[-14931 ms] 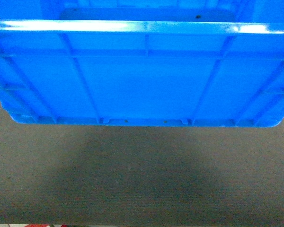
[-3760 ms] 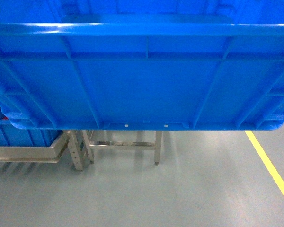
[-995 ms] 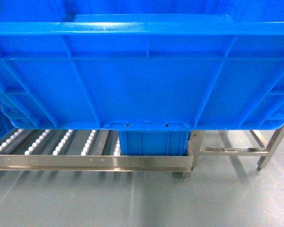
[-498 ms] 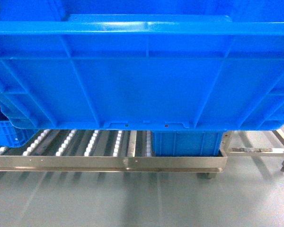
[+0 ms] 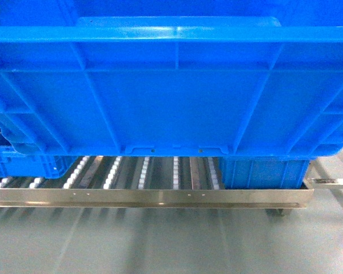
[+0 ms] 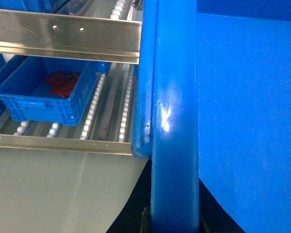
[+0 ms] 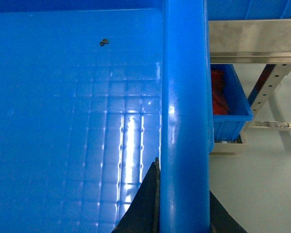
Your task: Place box next to blue box on left shelf
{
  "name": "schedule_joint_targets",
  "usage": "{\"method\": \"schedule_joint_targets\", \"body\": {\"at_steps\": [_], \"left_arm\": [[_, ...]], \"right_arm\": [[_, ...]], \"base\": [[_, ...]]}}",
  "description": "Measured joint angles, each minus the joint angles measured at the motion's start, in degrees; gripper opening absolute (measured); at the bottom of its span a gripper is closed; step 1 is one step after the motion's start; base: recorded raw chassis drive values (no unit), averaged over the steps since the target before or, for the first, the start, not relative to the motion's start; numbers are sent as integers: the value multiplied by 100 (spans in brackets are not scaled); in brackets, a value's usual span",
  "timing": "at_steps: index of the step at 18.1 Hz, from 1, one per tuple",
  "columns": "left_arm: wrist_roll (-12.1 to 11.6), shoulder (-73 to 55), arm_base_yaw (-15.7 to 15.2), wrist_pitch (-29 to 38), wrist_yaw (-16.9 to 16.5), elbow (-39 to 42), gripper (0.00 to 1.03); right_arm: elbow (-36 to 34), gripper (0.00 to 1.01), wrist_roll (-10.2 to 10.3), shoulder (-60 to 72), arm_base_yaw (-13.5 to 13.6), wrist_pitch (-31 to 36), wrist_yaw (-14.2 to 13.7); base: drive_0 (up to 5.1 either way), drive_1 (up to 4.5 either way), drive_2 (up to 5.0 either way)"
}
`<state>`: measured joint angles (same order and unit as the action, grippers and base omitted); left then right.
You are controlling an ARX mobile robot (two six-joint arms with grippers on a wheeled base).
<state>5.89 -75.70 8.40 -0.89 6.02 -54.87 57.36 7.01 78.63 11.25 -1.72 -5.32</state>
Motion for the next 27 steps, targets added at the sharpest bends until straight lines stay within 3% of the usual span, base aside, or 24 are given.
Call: {"method": "schedule_joint_targets", "body": {"at_steps": [12,27], "left_arm": [[-2,0,0,-11,0,-2,6],[-13,20,-28,-2,-7,-2,6]], "right_arm": [[0,8,2,0,0,-26,-4],[0,8,20,2,20,-15,-7]], "base": [[-500,245,245],[-2,-2,-2]]}}
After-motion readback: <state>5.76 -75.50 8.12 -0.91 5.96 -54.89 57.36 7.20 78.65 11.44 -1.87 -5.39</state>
